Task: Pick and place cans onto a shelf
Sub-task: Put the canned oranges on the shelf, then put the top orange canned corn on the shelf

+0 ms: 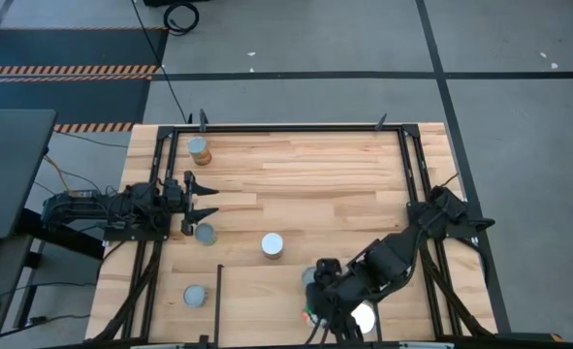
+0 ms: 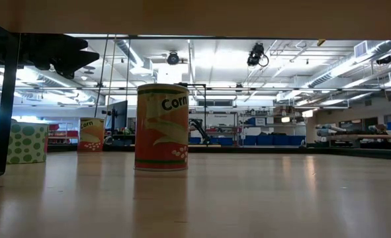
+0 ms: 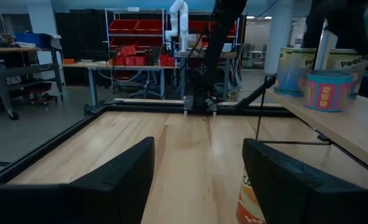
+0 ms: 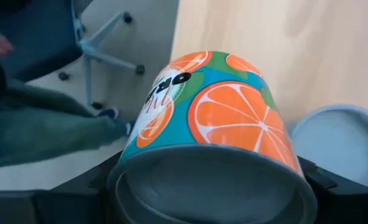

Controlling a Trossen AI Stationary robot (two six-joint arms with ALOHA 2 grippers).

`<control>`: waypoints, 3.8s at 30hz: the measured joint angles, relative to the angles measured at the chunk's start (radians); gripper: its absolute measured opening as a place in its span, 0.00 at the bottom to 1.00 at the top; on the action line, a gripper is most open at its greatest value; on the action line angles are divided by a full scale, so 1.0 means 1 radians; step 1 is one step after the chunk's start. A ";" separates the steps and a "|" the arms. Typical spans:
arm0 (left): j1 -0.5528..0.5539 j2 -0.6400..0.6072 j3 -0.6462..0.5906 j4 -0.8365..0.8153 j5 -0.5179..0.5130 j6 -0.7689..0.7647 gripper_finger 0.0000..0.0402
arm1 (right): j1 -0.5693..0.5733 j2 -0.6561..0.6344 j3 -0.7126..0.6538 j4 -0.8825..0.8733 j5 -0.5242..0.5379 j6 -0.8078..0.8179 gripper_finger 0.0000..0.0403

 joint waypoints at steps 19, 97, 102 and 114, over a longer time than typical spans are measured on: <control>0.000 0.000 0.000 0.000 0.000 0.000 0.62 | 0.070 0.000 0.017 0.157 0.073 -0.122 0.72; 0.000 0.000 0.000 -0.001 0.000 0.000 0.62 | 0.003 -0.017 -0.161 0.124 -0.043 -0.109 0.86; 0.000 0.000 0.000 0.000 0.000 0.000 0.62 | -0.001 -0.021 -0.006 0.053 -0.066 -0.113 0.86; 0.000 0.000 0.000 0.001 0.000 0.000 0.62 | -0.266 -0.262 0.066 0.025 -0.054 -0.275 0.86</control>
